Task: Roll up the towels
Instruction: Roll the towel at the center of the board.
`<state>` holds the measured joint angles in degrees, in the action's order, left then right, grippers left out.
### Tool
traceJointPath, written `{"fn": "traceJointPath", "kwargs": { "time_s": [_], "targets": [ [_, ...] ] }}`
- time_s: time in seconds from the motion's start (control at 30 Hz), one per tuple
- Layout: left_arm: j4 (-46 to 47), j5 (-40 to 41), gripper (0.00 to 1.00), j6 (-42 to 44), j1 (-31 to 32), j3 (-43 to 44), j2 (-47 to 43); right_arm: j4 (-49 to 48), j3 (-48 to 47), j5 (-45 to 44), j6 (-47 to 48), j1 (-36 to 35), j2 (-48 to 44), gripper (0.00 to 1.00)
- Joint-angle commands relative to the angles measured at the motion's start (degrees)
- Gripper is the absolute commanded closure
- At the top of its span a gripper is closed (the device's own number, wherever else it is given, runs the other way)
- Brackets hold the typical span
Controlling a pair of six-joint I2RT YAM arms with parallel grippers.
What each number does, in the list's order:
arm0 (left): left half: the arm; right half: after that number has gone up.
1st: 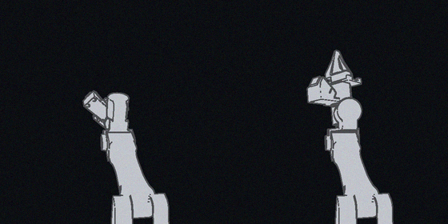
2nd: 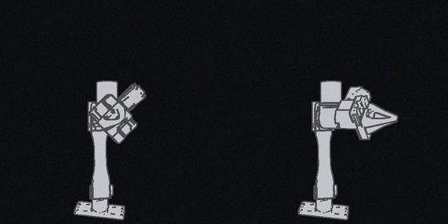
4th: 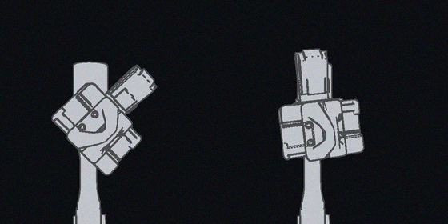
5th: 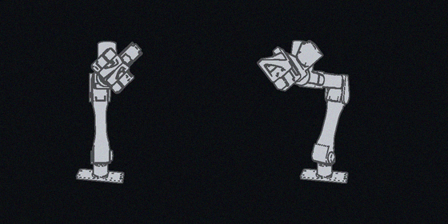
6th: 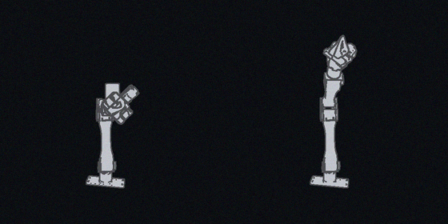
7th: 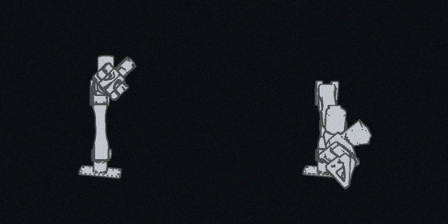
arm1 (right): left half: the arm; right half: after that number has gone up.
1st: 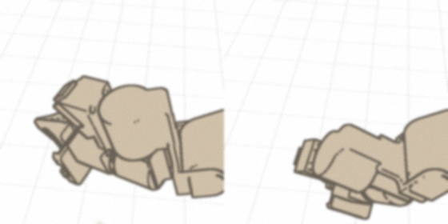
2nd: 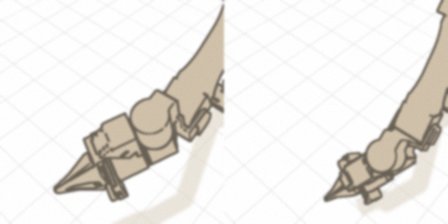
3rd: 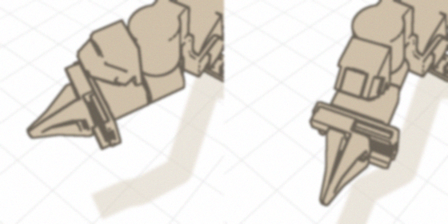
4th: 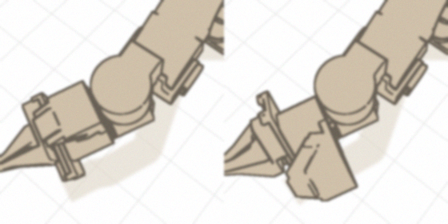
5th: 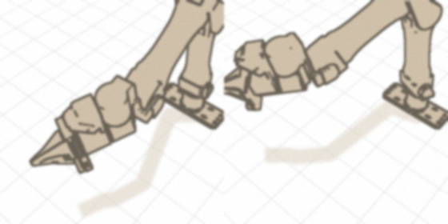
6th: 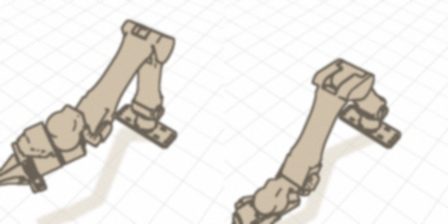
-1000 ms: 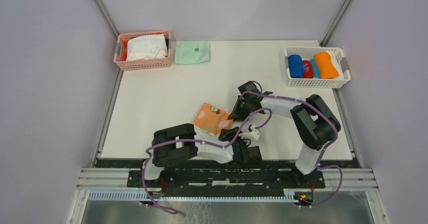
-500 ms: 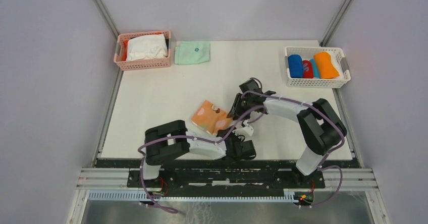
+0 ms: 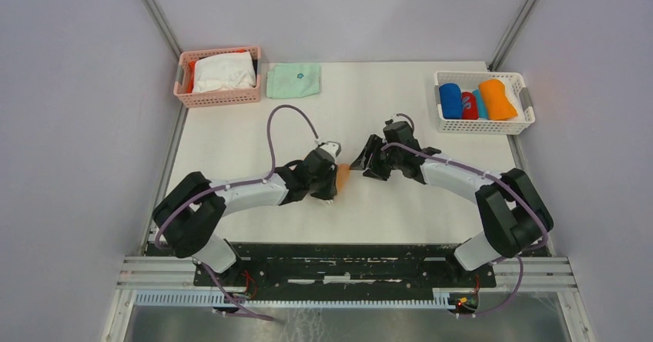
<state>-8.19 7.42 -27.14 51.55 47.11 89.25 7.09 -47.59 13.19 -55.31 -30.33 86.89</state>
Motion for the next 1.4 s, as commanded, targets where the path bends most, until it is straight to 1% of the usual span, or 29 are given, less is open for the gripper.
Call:
{"fn": "traceJointPath", "kwargs": {
  "time_s": [0.0, 0.1, 0.2, 0.27, 0.43, 0.53, 0.63, 0.73, 0.83, 0.97, 1.07, 1.13, 1.2, 1.27, 1.33, 1.37],
  "targets": [
    [9.52, -21.36, 0.85, -9.86, -7.68, -5.34, -1.82, -10.42, 1.82, 3.43, -2.29, -0.13, 2.06, 0.38],
    [14.39, -27.85, 0.85, -15.11, -12.53, -8.72, -1.01, -16.13, 2.95, 5.72, -4.3, -0.22, 4.75, 0.38],
    [21.19, -34.05, 0.85, -20.69, -17.44, -12.63, 0.64, -21.88, 3.44, 7.86, -6.5, -0.28, 8.33, 0.37],
    [25.41, -37.15, 0.85, -23.79, -19.62, -14.74, 2.12, -24.53, 3.58, 8.68, -7.38, -0.34, 10.21, 0.37],
    [31.35, -41.44, 0.85, -28.9, -22.95, -17.5, 5.09, -29.39, 3.4, 9.93, -8.47, -0.73, 14.77, 0.35],
    [33.37, -43.72, 0.85, -31.26, -24.64, -18.49, 7.21, -31.13, 2.57, 10.1, -8.41, -1.29, 17.71, 0.36],
    [33.43, -44.6, 0.85, -31.87, -25.56, -18.47, 8.96, -32.09, 1.71, 10.55, -8.53, -1.72, 20.99, 0.41],
    [32.45, -44.7, 0.84, -31.83, -26.11, -18.22, 9.79, -32.39, 1.69, 10.27, -8.61, -1.88, 22.82, 0.5],
    [28.28, -42.93, 0.79, -29.62, -26.04, -17.4, 8.17, -27.72, 1.21, 8.3, -7.14, -2.11, 22.18, 0.57],
    [18.12, -36.79, 0.62, -24.56, -24.94, -15.43, 1.93, -15.34, -0.72, 3.58, -5.35, -2.51, 18.98, 0.65],
    [7.21, -28.19, 0.52, -20.7, -22.4, -13.0, -5.68, -3.6, -3.9, -1.76, -4.2, -3.42, 16.43, 0.67],
    [1.6, -20.19, 0.48, -18.84, -18.17, -11.06, -10.46, 2.34, -5.53, -4.75, -3.86, -4.11, 15.09, 0.67],
    [-3.46, -10.31, 0.44, -17.27, -12.28, -8.52, -14.1, 5.6, -6.43, -6.58, -4.11, -4.65, 14.13, 0.65],
    [-6.88, -0.48, 0.4, -16.17, -5.68, -5.92, -16.29, 7.46, -7.2, -6.97, -4.39, -5.02, 13.85, 0.65],
    [-9.34, 9.25, 0.39, -15.41, 1.06, -3.57, -17.21, 8.35, -7.69, -6.97, -4.62, -5.09, 13.75, 0.65],
    [-10.16, 15.54, 0.38, -14.59, 4.1, -2.15, -17.22, 8.65, -7.78, -7.06, -4.8, -5.09, 13.72, 0.65]
  ]
}}
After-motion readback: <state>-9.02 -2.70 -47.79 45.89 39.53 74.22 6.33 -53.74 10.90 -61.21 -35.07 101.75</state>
